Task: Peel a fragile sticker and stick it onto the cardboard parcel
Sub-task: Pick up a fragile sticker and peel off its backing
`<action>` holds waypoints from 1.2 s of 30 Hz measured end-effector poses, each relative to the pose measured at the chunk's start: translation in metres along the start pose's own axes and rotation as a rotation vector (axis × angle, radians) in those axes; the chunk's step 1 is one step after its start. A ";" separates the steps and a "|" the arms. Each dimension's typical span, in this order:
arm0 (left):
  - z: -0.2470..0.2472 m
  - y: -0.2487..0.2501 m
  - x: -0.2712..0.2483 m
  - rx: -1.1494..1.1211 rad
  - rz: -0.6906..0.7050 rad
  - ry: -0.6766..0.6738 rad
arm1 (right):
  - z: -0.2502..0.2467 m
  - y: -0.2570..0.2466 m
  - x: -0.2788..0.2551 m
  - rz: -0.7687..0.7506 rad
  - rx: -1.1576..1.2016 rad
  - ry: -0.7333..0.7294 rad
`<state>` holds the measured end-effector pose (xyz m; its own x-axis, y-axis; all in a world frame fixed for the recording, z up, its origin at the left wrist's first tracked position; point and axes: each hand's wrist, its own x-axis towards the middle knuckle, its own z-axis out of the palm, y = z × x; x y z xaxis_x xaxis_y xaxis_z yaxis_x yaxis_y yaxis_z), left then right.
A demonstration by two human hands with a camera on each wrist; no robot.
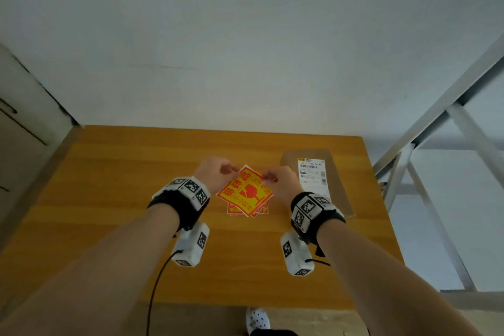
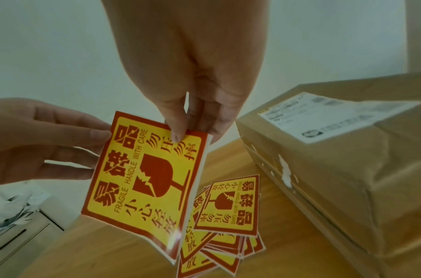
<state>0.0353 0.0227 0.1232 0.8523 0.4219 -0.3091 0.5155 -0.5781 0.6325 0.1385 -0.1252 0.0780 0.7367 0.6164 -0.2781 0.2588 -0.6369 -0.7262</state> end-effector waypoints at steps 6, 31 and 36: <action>-0.007 0.004 -0.004 0.014 -0.004 0.040 | -0.011 -0.012 0.002 -0.015 -0.008 0.009; 0.007 0.015 -0.001 -0.442 -0.134 0.070 | 0.001 -0.027 -0.005 -0.065 0.450 -0.191; 0.006 0.016 -0.002 -0.501 -0.134 0.072 | 0.003 -0.025 -0.005 -0.058 0.473 -0.194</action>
<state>0.0421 0.0081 0.1301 0.7643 0.5265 -0.3723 0.4992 -0.1177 0.8585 0.1263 -0.1105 0.0957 0.5884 0.7476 -0.3079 -0.0479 -0.3479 -0.9363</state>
